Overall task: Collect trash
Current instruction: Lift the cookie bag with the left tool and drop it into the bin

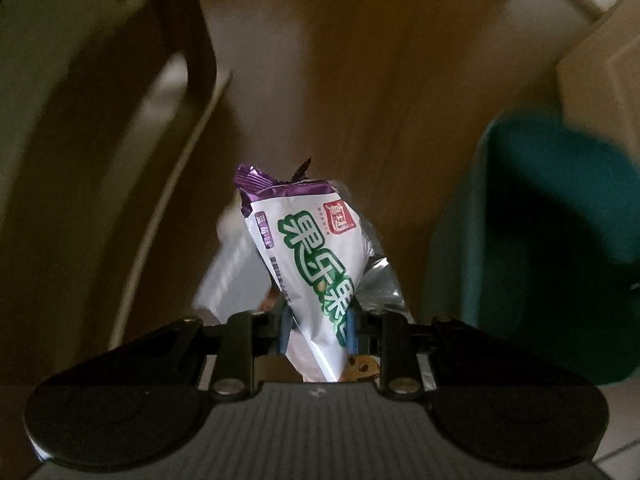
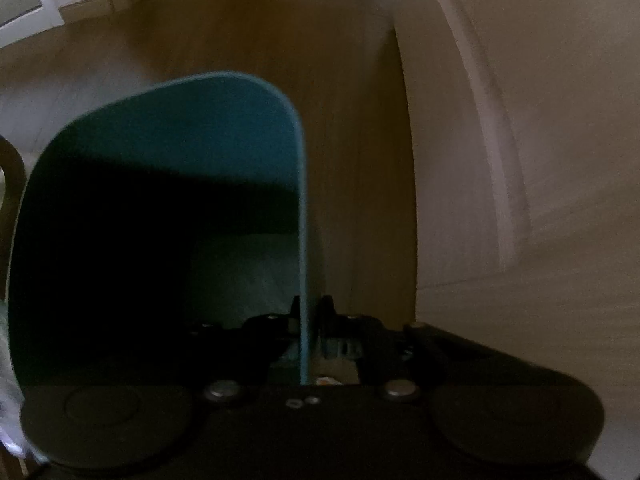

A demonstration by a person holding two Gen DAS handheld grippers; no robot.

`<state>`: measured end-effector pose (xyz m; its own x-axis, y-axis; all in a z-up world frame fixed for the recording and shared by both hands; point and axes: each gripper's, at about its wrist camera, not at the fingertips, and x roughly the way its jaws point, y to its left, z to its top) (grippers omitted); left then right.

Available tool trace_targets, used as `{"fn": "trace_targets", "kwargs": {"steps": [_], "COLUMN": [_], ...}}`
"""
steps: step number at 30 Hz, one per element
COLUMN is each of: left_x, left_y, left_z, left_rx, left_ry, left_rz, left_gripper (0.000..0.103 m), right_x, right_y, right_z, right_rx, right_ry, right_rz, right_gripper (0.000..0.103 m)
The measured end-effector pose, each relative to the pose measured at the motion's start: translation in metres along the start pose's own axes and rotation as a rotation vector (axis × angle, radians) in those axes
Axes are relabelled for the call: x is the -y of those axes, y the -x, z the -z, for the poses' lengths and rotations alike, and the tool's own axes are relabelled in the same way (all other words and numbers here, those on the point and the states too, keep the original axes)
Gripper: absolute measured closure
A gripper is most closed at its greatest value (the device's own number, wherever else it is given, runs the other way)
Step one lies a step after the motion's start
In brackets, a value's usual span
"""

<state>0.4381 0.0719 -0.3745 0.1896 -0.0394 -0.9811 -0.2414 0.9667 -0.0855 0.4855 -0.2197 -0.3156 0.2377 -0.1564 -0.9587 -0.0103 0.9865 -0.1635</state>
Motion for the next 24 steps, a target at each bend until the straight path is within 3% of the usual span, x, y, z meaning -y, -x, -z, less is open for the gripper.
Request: {"fn": "trace_targets", "kwargs": {"steps": [4, 6, 11, 18, 20, 24], "left_x": [0.014, 0.034, 0.092, 0.139, 0.142, 0.145], "left_y": [0.051, 0.058, 0.031, -0.002, -0.004, 0.004], "left_z": [-0.021, -0.029, -0.034, -0.015, -0.014, -0.009], "left_rx": [0.052, 0.044, -0.019, -0.132, -0.138, -0.121], "left_ry": [-0.074, -0.130, -0.226, -0.247, -0.251, -0.290], "left_rz": [0.079, 0.135, 0.151, 0.163, 0.155, 0.166], "left_gripper": [0.078, 0.078, 0.078, 0.076, 0.058, 0.044], "right_x": [-0.007, -0.011, -0.015, -0.016, -0.014, -0.009], "right_y": [0.010, 0.012, 0.014, 0.033, 0.037, 0.045], "right_z": [0.008, 0.010, 0.020, 0.024, 0.024, 0.027], "right_rx": [-0.011, -0.019, -0.045, -0.078, -0.082, -0.086], "right_ry": [0.037, 0.052, 0.073, 0.041, 0.037, 0.021], "right_rz": [0.023, 0.029, 0.019, -0.032, -0.048, -0.073], "right_gripper": [0.097, 0.097, 0.096, 0.096, 0.097, 0.097]}}
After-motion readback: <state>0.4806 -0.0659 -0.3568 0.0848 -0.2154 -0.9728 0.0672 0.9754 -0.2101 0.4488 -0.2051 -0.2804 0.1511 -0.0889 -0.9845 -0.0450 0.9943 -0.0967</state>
